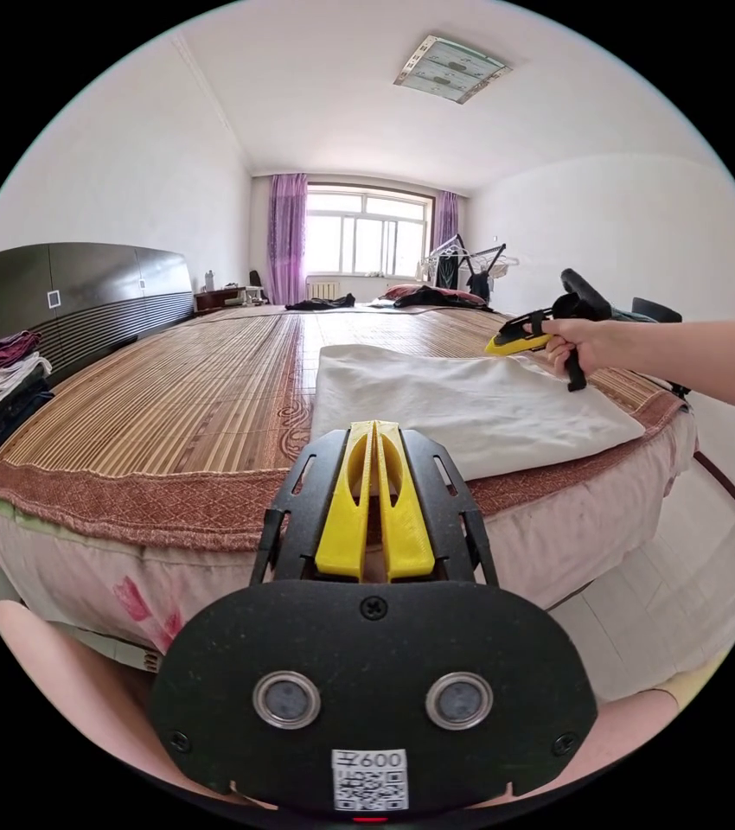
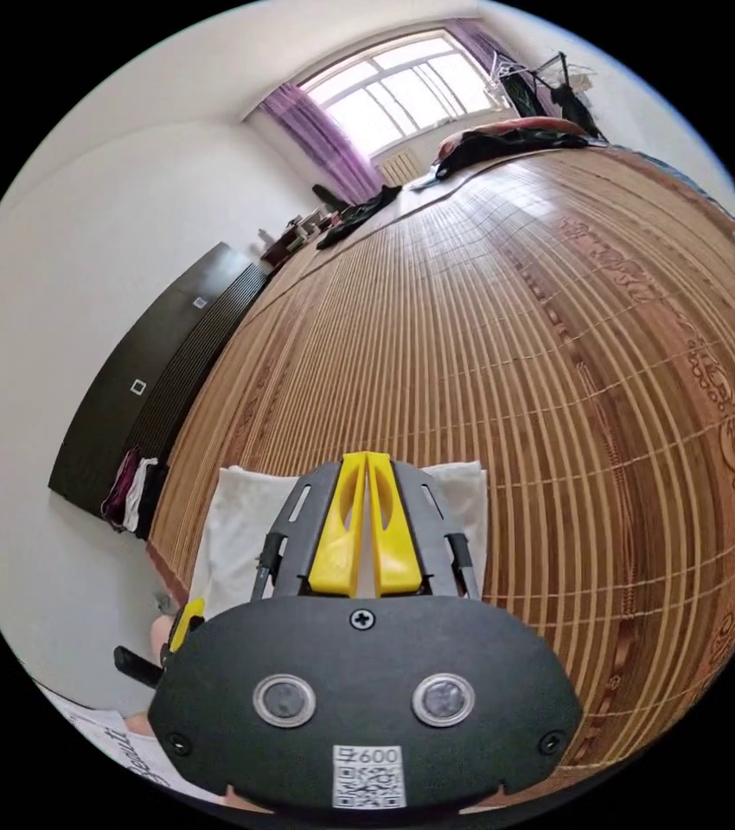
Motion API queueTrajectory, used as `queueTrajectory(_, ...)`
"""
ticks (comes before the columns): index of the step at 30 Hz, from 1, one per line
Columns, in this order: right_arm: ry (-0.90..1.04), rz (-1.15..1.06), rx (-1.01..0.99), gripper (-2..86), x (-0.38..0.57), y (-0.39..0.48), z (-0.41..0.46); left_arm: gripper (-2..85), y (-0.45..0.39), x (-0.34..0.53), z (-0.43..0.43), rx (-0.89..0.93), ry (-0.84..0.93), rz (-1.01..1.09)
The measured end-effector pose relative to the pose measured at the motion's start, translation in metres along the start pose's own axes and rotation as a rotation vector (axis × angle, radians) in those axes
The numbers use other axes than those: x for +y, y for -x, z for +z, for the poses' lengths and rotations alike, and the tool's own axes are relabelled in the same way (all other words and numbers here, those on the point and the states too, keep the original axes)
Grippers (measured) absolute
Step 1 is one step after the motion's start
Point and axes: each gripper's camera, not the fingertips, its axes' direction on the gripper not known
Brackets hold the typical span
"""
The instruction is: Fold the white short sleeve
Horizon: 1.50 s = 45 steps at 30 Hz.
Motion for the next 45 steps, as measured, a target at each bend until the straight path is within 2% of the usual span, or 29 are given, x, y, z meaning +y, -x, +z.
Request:
queueTrajectory(3,0.164,-0.102,-0.211,-0.8,-0.005,0.012,-0.001,0.3,-0.001,0.001,0.000,-0.005,-0.001,0.000)
queueTrajectory(5,0.376,-0.177,-0.346,-0.8,-0.005,0.025,0.010,0.4,-0.002,0.002,0.000,-0.004,-0.001,0.000)
queueTrajectory(7,0.497,-0.224,-0.374,-0.8,-0.002,0.032,0.017,0.4,-0.002,0.002,0.000,-0.001,0.000,-0.002)
queueTrajectory(10,0.550,-0.223,-0.285,-0.8,-0.002,0.022,0.018,0.4,-0.003,0.003,0.001,0.000,0.000,-0.002)
queueTrajectory(13,0.514,-0.137,-0.293,-0.8,-0.015,-0.014,0.007,0.3,-0.004,0.004,0.001,0.002,0.001,-0.002)
queueTrajectory(16,0.320,0.071,-0.278,-0.8,-0.033,-0.065,-0.019,0.2,-0.004,0.005,0.001,0.004,0.001,-0.002)
queueTrajectory(18,0.272,0.130,-0.320,-0.8,-0.039,-0.083,-0.026,0.1,-0.006,0.006,0.001,0.006,0.000,0.001)
queueTrajectory(24,0.318,0.148,-0.255,-0.8,-0.063,-0.085,-0.030,0.0,-0.011,0.007,0.002,0.005,0.001,0.011)
queueTrajectory(30,0.277,0.030,-0.180,-0.9,-0.084,-0.055,-0.030,0.1,-0.017,0.009,0.002,-0.006,0.000,0.015)
queueTrajectory(37,0.397,0.001,-0.095,-0.8,-0.110,-0.072,0.006,0.2,-0.023,0.010,0.003,-0.013,0.005,0.030)
queueTrajectory(42,0.244,0.165,-0.087,-0.9,-0.116,-0.142,-0.026,0.2,-0.027,0.010,0.003,-0.015,0.002,0.032)
queueTrajectory(44,0.137,0.209,0.062,-0.9,-0.109,-0.175,-0.048,0.1,-0.029,0.010,0.003,-0.018,0.001,0.032)
queueTrajectory(45,0.125,0.203,0.053,-0.9,-0.107,-0.183,-0.051,0.1,-0.029,0.010,0.003,-0.018,0.001,0.032)
